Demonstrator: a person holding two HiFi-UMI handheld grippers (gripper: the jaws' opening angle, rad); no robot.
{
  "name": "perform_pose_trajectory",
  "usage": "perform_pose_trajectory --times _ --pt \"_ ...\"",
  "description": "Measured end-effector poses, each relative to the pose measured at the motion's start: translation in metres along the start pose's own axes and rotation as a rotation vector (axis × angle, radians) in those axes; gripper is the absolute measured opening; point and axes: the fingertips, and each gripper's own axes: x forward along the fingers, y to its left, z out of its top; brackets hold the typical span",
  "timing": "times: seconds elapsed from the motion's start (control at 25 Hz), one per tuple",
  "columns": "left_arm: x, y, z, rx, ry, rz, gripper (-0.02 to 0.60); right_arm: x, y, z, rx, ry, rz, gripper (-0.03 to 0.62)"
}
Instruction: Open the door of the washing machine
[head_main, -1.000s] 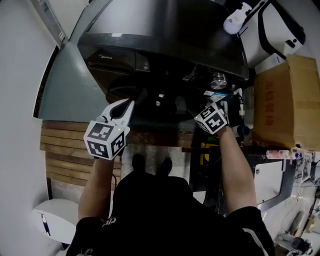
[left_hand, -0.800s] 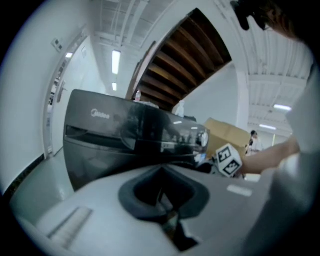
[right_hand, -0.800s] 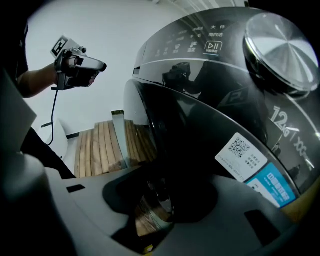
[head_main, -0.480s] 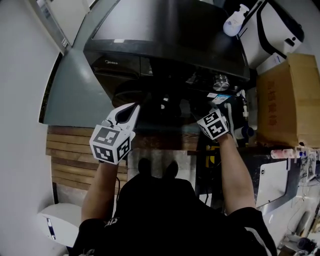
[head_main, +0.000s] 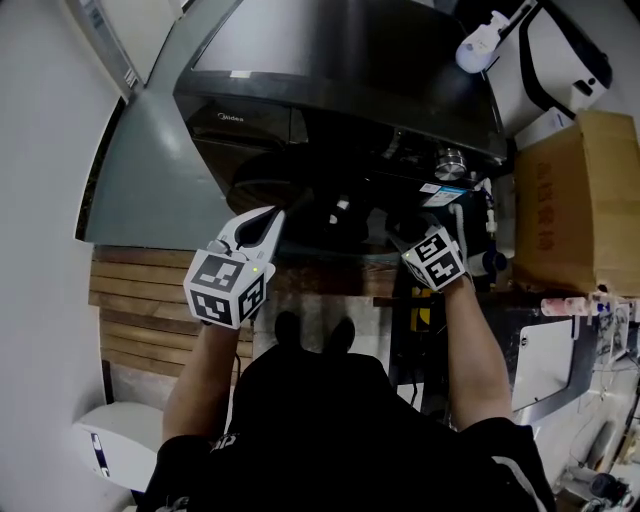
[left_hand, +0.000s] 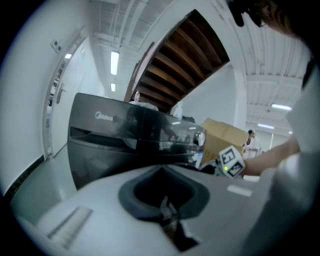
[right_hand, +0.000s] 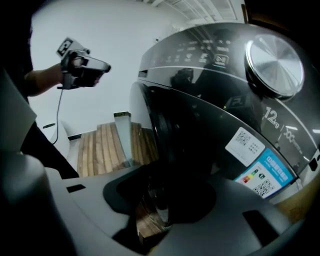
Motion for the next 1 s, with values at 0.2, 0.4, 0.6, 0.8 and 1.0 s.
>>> perform_pose_trajectory --times 0.2,0.4,0.6,0.8,1.0 --pt "0.002 -0.013 -0.007 -0.013 0.002 -0.032 0.009 -0.008 0.028 -0.006 0.036 -0.033 -0.047 0.149" --pt "-0.007 -0.033 -0.014 0.010 0.021 -0.055 0.009 -0.013 0.038 -0.006 0.072 -0.032 -0.079 0.163" --pt "-0.013 -0.055 -0.025 -0.027 0.026 -0.022 0.011 -0.024 0.056 -0.010 0.114 -0.111 -0.105 0.161" --pt "-0.019 -0.090 -0.030 -0.073 0.019 0.022 0.015 -0.037 0.079 -0.008 0.128 -0.173 -0.007 0.115" --pt "-0.023 -0.122 -0.044 -0.043 0.043 0.035 0.048 -0.047 0.108 -0.010 0.140 -0.212 0.046 0.092"
